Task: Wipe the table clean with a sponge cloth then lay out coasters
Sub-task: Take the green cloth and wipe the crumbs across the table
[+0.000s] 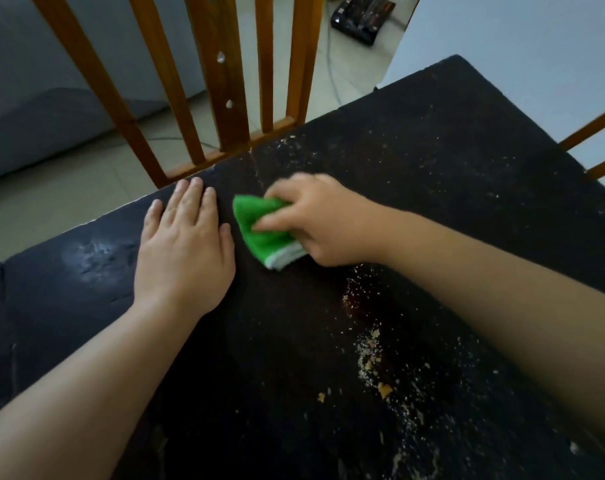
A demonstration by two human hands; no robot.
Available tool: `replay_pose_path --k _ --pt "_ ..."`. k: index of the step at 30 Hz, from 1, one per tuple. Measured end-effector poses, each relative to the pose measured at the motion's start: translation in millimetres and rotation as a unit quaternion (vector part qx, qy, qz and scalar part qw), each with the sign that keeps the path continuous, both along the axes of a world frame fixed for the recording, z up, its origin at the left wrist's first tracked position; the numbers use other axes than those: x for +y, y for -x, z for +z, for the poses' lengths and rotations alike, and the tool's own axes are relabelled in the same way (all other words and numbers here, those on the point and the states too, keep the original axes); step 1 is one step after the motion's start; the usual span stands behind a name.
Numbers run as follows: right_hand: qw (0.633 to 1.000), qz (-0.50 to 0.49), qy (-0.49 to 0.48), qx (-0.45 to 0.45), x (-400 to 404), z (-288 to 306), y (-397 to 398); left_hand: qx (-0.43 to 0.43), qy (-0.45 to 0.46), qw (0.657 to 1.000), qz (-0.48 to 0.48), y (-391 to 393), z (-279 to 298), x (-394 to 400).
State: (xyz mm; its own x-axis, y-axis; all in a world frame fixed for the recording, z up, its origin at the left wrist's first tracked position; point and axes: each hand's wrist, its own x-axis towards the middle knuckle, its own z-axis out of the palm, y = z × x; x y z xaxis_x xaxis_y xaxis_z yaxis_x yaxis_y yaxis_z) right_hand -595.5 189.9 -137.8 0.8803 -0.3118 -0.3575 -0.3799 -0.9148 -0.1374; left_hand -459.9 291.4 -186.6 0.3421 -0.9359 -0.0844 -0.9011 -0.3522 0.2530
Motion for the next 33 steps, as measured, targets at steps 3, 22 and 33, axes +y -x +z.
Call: replay_pose_path --k 3,22,33 --pt "0.994 0.074 -0.063 0.058 12 16 21 0.002 0.004 1.0 0.003 -1 0 0" --pt "0.997 0.02 -0.06 -0.054 10 8 46 0.011 -0.026 0.998 -0.053 -1 9 -1" --pt "0.927 -0.305 0.114 -0.189 -113 2 72 0.038 0.053 0.992 -0.104 29 9 -71"
